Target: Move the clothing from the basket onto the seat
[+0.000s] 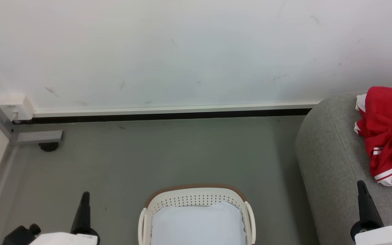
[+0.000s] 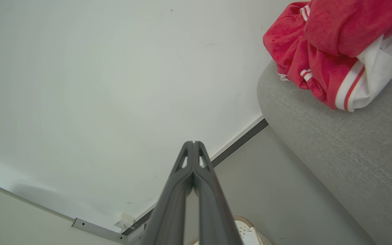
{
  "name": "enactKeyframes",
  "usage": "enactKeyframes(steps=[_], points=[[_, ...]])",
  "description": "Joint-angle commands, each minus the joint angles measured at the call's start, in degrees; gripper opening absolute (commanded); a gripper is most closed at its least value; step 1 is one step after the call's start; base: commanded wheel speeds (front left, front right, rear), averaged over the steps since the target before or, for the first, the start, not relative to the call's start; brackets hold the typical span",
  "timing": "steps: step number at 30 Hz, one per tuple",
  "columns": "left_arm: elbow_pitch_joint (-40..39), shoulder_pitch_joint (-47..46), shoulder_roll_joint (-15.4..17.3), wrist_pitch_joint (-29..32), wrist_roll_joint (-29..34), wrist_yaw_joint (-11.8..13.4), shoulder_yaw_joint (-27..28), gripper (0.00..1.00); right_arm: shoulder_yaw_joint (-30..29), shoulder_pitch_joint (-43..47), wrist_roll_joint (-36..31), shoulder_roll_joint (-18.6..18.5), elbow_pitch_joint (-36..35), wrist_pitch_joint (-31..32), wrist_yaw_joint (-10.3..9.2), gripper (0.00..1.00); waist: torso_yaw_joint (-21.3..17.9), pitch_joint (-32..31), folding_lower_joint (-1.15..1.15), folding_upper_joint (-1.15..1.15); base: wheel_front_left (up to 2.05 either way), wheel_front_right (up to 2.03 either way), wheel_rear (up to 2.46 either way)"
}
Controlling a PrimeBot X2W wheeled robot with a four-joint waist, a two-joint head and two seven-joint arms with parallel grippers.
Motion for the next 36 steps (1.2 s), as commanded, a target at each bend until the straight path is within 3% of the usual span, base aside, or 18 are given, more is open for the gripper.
enactKeyframes(steps=[1,36], points=[[-0.74,-1.04,0.50,0.48,-1.47,-0.25,0.28,0.00,-0.44,-1.32,1.61,-0.12,-0.33,0.21,-0.06,0.00,0.04,-0.01,0.00,0.00,0.00,0.00,0.00],[-0.83,-1.81,0.64,5.84,-21.28,-0.46,1.15,0.00,-3.58,-1.64,20.38,0.88,0.23,5.60,-0.09,0.00,1.45,-0.61,0.00,0.00,0.00,0.00,0.00]])
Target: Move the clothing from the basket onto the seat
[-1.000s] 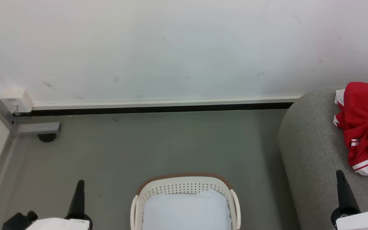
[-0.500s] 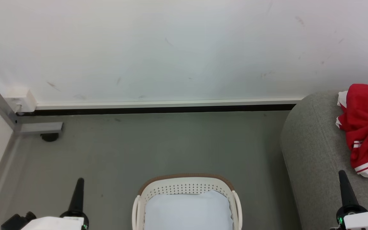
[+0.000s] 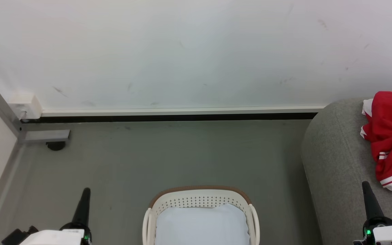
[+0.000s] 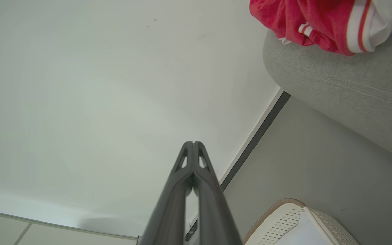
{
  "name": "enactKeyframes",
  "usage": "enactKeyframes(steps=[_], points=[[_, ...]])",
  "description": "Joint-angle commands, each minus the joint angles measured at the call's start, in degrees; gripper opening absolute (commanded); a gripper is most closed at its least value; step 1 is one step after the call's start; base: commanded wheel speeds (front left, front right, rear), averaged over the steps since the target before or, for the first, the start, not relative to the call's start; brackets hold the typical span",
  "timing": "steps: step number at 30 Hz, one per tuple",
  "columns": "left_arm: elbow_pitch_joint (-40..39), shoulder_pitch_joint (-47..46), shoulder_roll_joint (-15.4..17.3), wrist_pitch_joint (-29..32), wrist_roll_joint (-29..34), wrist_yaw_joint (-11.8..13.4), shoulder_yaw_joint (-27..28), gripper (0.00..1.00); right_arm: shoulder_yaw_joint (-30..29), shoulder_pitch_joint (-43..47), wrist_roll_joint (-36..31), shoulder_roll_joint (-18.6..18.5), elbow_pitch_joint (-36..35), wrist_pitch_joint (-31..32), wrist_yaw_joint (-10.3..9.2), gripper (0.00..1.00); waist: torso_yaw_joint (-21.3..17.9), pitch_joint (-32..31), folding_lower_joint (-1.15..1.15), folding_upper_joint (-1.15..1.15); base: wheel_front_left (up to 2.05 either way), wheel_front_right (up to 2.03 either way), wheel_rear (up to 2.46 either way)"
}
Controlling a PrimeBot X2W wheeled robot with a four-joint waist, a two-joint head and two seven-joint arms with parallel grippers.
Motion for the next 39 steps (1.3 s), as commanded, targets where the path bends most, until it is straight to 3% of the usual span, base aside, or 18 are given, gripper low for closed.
enactKeyframes(steps=[1,39], points=[[-0.44,-0.86,0.52,0.34,-1.22,-0.41,0.33,0.00,-0.46,-1.00,1.27,-0.06,-0.11,0.39,-0.08,0.00,0.06,-0.02,0.00,0.00,0.00,0.00,0.00],[-0.46,-1.35,0.61,4.52,-16.88,-0.52,0.94,0.00,-3.08,-1.18,15.70,0.94,0.40,4.72,-0.12,0.00,1.55,-0.65,0.00,0.00,0.00,0.00,0.00]])
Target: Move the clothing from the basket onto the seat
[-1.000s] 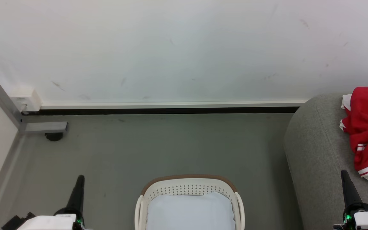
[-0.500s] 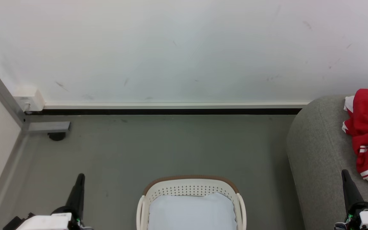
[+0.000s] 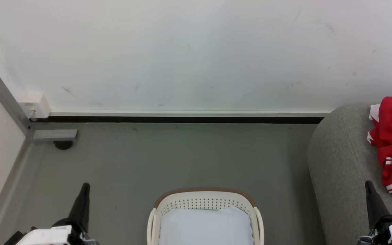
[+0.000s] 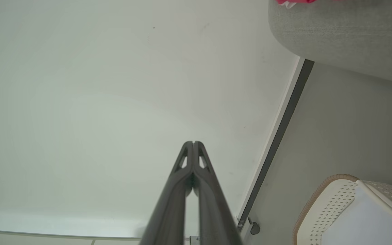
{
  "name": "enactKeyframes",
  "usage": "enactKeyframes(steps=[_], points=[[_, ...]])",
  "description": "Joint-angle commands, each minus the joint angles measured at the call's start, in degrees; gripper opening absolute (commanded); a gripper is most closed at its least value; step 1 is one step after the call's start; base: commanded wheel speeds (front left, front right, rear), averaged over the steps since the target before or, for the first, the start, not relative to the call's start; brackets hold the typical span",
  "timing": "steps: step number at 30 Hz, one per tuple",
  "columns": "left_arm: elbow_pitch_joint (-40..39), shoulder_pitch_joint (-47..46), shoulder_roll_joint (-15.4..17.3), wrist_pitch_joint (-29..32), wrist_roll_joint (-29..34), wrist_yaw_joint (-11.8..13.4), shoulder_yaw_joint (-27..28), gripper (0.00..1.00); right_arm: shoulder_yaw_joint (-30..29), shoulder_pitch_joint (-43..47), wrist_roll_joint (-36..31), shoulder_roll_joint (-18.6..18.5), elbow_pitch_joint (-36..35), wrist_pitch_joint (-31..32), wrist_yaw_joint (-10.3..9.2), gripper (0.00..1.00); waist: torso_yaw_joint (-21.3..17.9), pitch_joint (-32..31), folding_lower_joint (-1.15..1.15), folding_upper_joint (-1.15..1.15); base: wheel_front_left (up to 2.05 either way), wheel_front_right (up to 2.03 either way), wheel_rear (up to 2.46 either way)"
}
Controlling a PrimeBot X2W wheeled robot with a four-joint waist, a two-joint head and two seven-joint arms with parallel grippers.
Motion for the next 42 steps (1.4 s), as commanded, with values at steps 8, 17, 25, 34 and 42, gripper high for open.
enactKeyframes(steps=[8,17,25,34,42], points=[[-0.17,-0.51,0.47,0.31,-1.04,-0.35,0.21,0.00,-0.30,-0.64,0.37,0.10,0.14,0.23,-0.12,0.00,0.03,-0.01,0.00,0.00,0.00,0.00,0.00],[-0.17,-0.50,0.46,0.30,-1.03,-0.35,0.20,0.00,-0.41,-0.64,0.22,0.17,0.15,0.36,-0.12,0.00,0.03,-0.01,0.00,0.00,0.00,0.00,0.00],[-0.18,-0.50,0.46,0.30,-1.04,-0.35,0.20,0.00,-0.50,-0.65,0.15,0.23,0.16,0.46,-0.12,0.00,0.03,-0.01,0.00,0.00,0.00,0.00,0.00],[-0.17,-0.49,0.46,0.30,-1.04,-0.35,0.19,0.00,-0.57,-0.66,0.03,0.29,0.16,0.55,-0.12,0.00,0.03,-0.01,0.00,0.00,0.00,0.00,0.00],[-0.17,-0.49,0.46,0.29,-1.04,-0.35,0.19,0.00,-0.65,-0.68,-0.06,0.34,0.17,0.63,-0.12,0.00,0.03,-0.01,0.00,0.00,0.00,0.00,0.00]])
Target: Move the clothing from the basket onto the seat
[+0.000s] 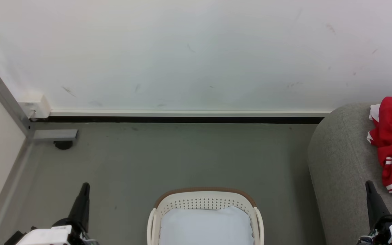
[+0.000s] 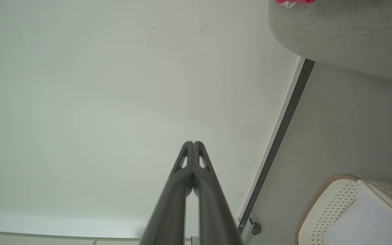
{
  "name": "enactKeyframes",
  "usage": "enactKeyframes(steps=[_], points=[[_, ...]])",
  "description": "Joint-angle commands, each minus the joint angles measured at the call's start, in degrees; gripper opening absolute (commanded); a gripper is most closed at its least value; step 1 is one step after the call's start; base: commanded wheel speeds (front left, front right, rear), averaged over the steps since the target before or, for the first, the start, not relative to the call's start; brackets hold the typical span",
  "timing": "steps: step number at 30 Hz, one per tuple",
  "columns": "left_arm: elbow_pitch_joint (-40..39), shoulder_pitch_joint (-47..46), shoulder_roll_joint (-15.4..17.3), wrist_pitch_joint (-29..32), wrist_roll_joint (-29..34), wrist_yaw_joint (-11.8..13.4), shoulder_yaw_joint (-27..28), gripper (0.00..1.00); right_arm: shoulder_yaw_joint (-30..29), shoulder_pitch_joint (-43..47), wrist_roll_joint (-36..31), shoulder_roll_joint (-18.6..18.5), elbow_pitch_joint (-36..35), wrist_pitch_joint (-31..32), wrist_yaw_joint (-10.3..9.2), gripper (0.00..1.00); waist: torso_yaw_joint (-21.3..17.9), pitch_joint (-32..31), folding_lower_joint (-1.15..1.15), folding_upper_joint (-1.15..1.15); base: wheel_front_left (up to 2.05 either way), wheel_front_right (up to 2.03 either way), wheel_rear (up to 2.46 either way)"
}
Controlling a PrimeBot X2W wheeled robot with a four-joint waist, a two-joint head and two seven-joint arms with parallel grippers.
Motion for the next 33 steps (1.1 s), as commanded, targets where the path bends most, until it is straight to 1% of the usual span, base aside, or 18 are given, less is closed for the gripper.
enactKeyframes(steps=[1,33], points=[[-0.15,-0.46,0.44,0.27,-0.76,-0.35,0.17,0.00,-0.21,-0.63,-0.20,0.05,0.14,0.33,-0.12,0.00,0.00,0.00,0.00,0.00,0.00,0.00,0.00],[-0.16,-0.45,0.44,0.26,-0.77,-0.35,0.16,0.00,-0.43,-0.65,-0.44,0.17,0.15,0.46,-0.12,0.00,0.00,0.00,0.00,0.00,0.00,0.00,0.00]])
